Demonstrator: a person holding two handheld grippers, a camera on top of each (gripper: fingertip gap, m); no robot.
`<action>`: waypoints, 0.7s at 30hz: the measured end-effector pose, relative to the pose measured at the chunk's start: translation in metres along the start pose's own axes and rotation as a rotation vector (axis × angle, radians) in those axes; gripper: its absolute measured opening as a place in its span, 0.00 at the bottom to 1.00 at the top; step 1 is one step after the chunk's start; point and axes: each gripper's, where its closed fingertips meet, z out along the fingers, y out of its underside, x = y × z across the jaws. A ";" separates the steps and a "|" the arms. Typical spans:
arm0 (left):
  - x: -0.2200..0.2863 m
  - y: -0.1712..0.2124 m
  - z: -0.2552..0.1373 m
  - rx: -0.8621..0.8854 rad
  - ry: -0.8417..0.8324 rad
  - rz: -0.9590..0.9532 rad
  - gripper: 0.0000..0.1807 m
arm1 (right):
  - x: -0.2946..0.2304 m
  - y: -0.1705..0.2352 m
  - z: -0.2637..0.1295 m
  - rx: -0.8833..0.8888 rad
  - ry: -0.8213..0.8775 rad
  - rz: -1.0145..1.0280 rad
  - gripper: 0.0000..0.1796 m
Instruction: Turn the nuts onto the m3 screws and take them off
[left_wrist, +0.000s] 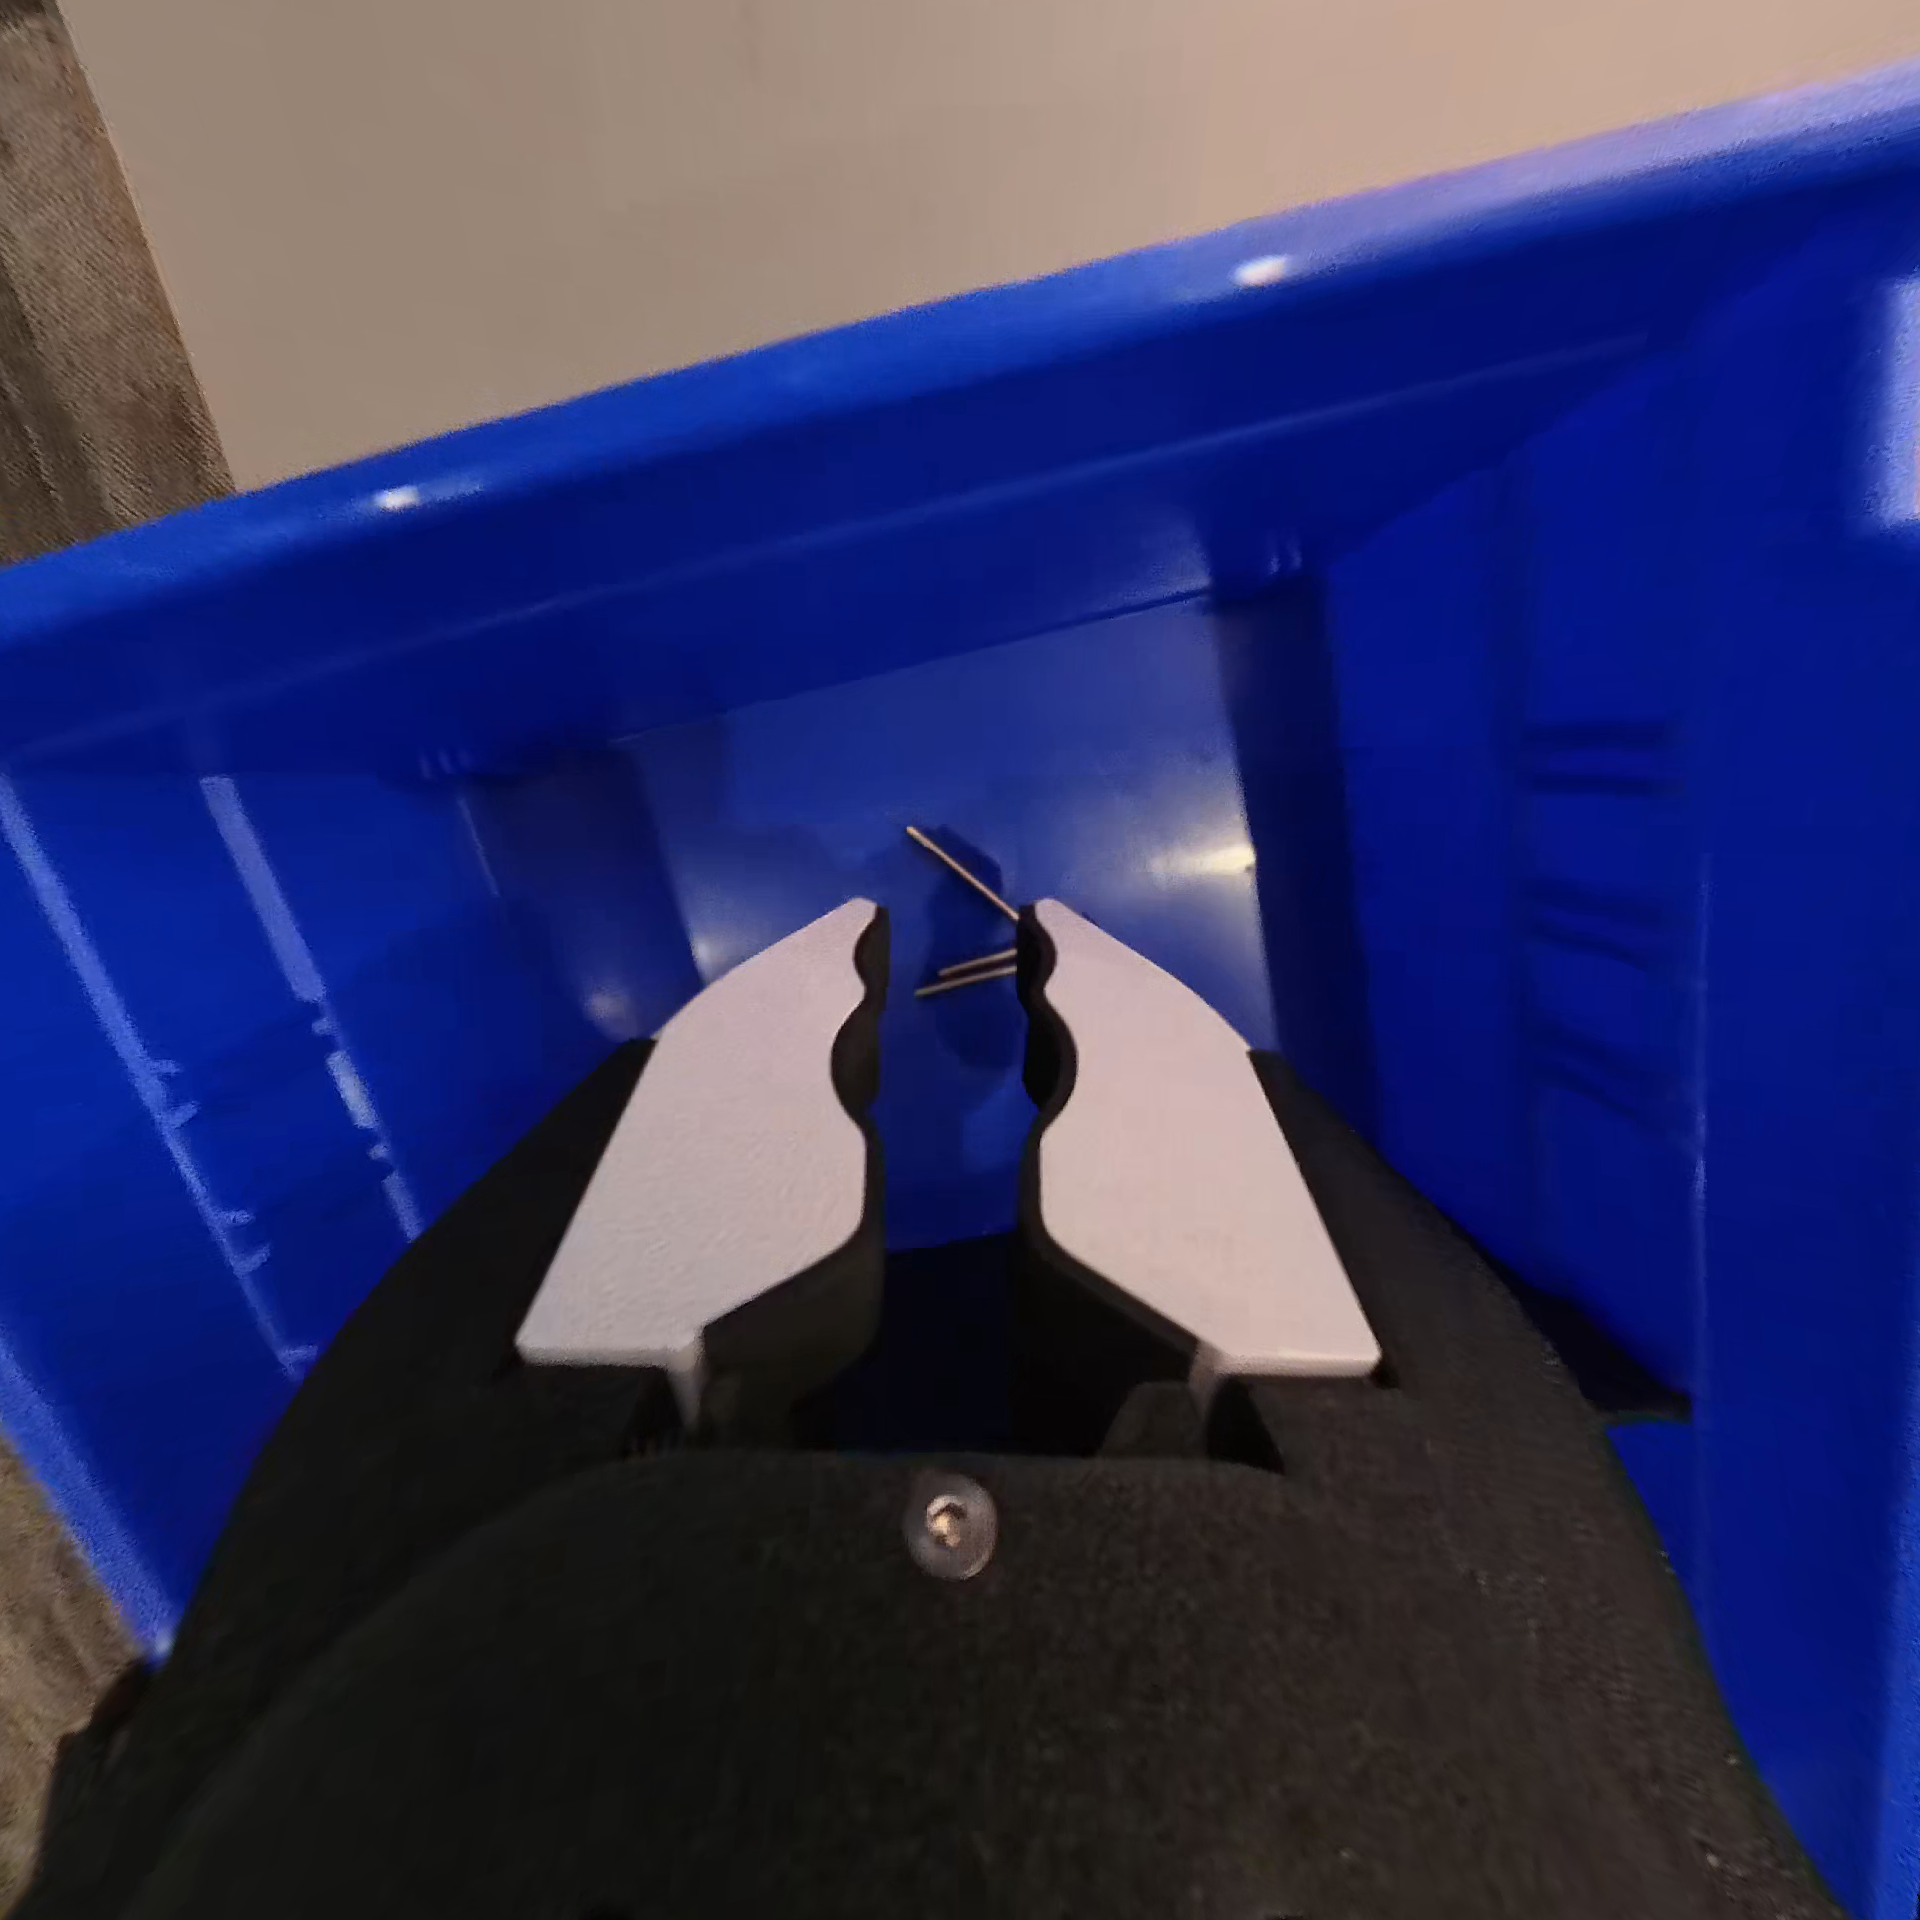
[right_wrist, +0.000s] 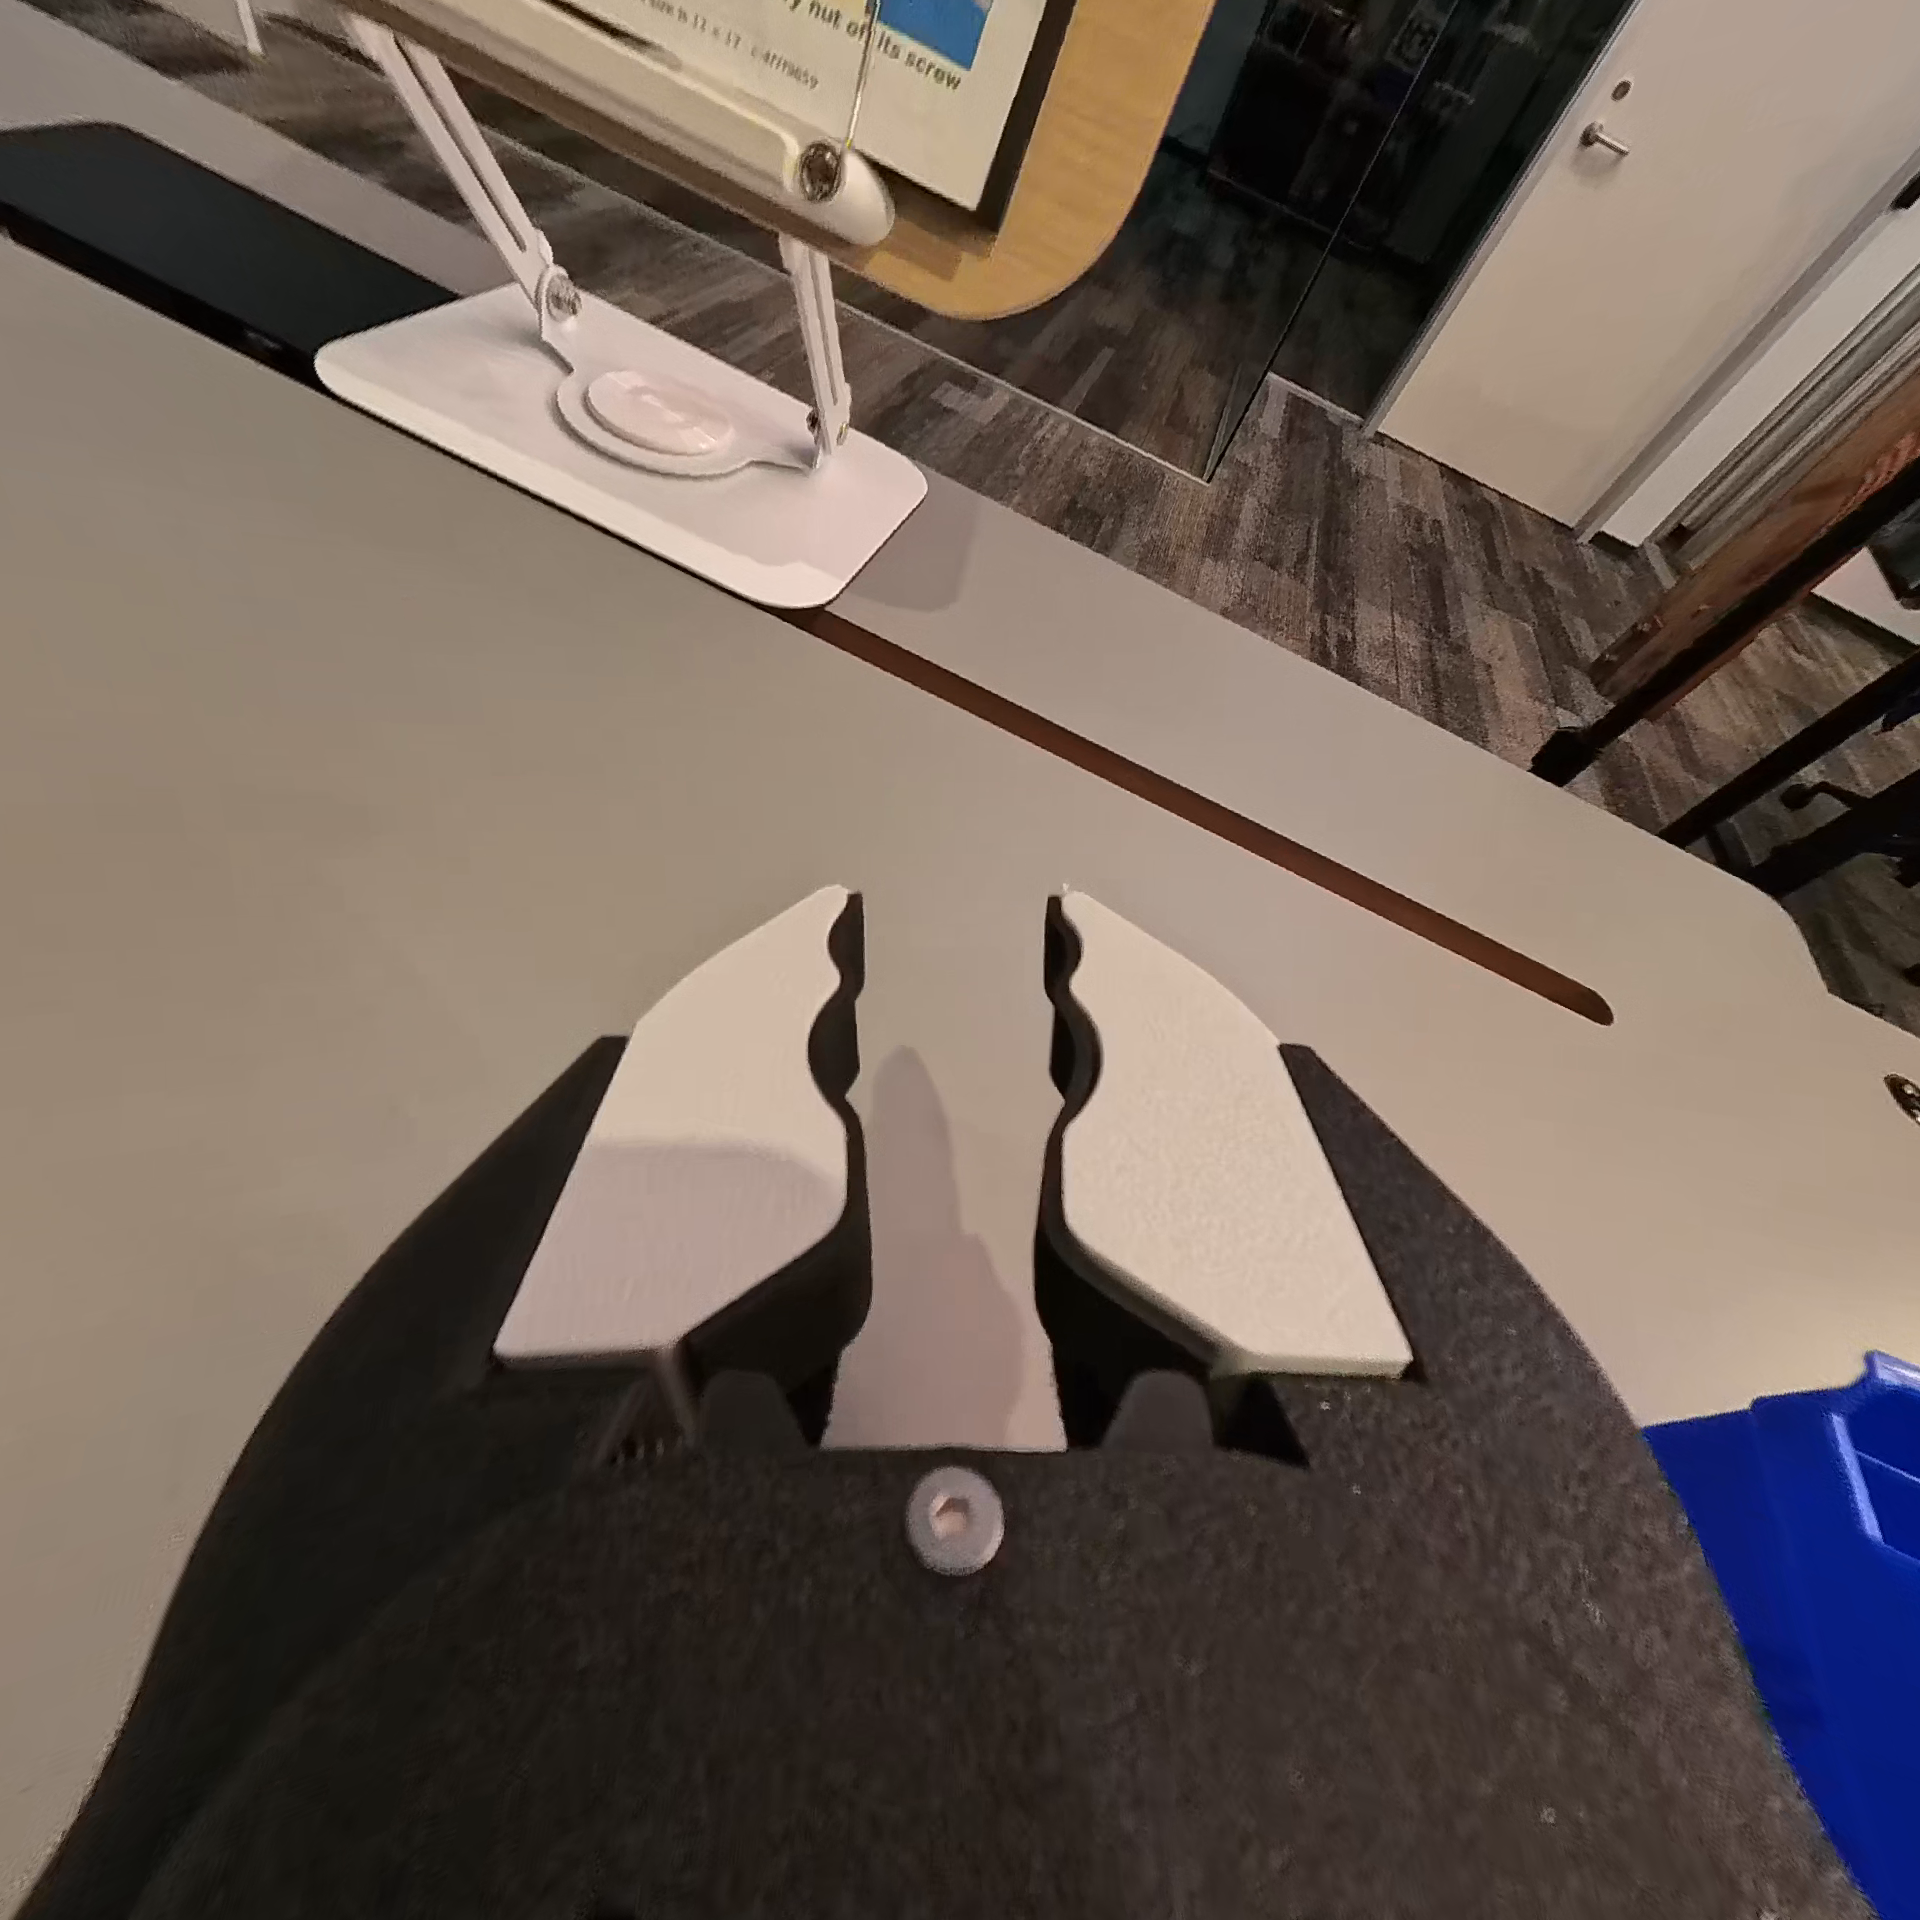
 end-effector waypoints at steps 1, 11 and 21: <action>0.002 0.000 0.004 -0.008 0.024 -0.032 0.13 | -0.001 0.001 0.001 -0.008 0.001 -0.013 0.18; -0.002 0.004 0.020 -0.092 0.070 -0.150 0.14 | -0.013 -0.006 0.000 0.009 -0.025 -0.068 0.18; -0.002 0.005 0.022 -0.166 0.051 -0.188 0.14 | -0.007 -0.010 -0.006 0.036 -0.026 -0.035 0.18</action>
